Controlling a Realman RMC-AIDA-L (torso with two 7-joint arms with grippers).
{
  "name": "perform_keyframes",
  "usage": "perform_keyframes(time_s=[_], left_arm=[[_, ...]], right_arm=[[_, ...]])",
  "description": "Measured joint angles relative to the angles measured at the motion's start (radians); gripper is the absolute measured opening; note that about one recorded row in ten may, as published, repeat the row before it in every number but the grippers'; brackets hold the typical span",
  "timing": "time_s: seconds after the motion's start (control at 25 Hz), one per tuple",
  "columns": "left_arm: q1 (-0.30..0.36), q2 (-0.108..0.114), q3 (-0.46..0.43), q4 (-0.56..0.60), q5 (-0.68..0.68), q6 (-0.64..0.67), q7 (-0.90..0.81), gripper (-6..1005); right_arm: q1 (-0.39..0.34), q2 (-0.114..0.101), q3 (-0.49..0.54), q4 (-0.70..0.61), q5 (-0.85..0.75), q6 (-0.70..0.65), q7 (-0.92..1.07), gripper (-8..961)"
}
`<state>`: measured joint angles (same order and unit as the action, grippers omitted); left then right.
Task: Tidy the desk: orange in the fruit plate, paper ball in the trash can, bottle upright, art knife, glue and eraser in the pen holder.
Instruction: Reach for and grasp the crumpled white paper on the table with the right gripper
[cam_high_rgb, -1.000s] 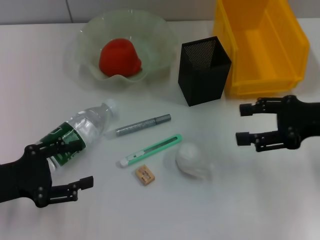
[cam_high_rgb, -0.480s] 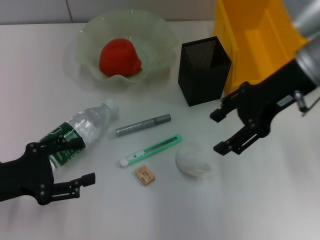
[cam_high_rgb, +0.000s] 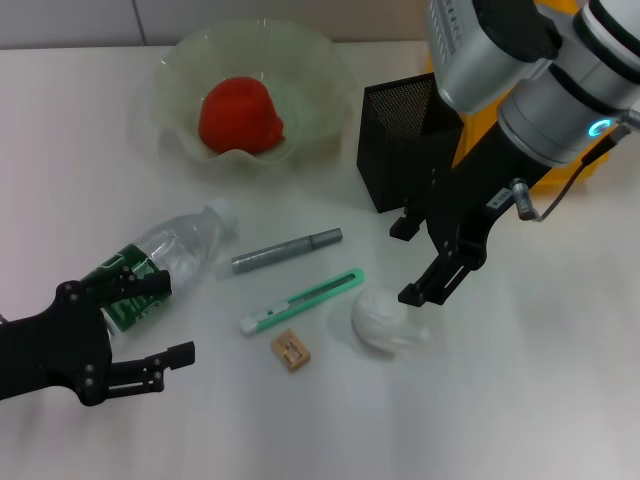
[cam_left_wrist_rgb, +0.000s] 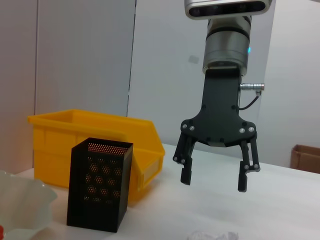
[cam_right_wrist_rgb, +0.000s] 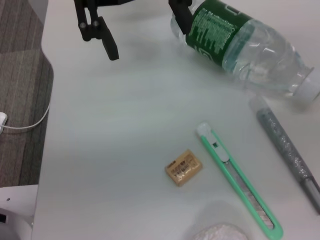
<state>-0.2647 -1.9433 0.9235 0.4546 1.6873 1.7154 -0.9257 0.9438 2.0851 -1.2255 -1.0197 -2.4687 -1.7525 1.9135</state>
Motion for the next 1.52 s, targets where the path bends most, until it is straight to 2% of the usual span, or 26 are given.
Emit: perform_keyframes(time_s=[0.36,0.68,1.0,1.52], left_arm=[[-0.001,0.001,0.0,0.003,-0.001,0.002,-0.005,809],[0.0,0.001,0.0,-0.001,0.0,0.003,-0.005,806],[0.004,0.001,0.0,-0.002,0.001,0.004,0.0,803],[0.007,0.0,0.0,-0.002,0.002,0.004,0.004,798]], right_arm=[[0.002,0.002,-0.018,0.039,0.004,0.028,0.0,775],[0.001,0.003,-0.131,0.16,0.071,0.172,-0.031,774],[-0.006,0.004,-0.216,0.223,0.115,0.282,-0.049,772],[-0.007,0.004,-0.267,0.252,0.142,0.328,-0.053,770]])
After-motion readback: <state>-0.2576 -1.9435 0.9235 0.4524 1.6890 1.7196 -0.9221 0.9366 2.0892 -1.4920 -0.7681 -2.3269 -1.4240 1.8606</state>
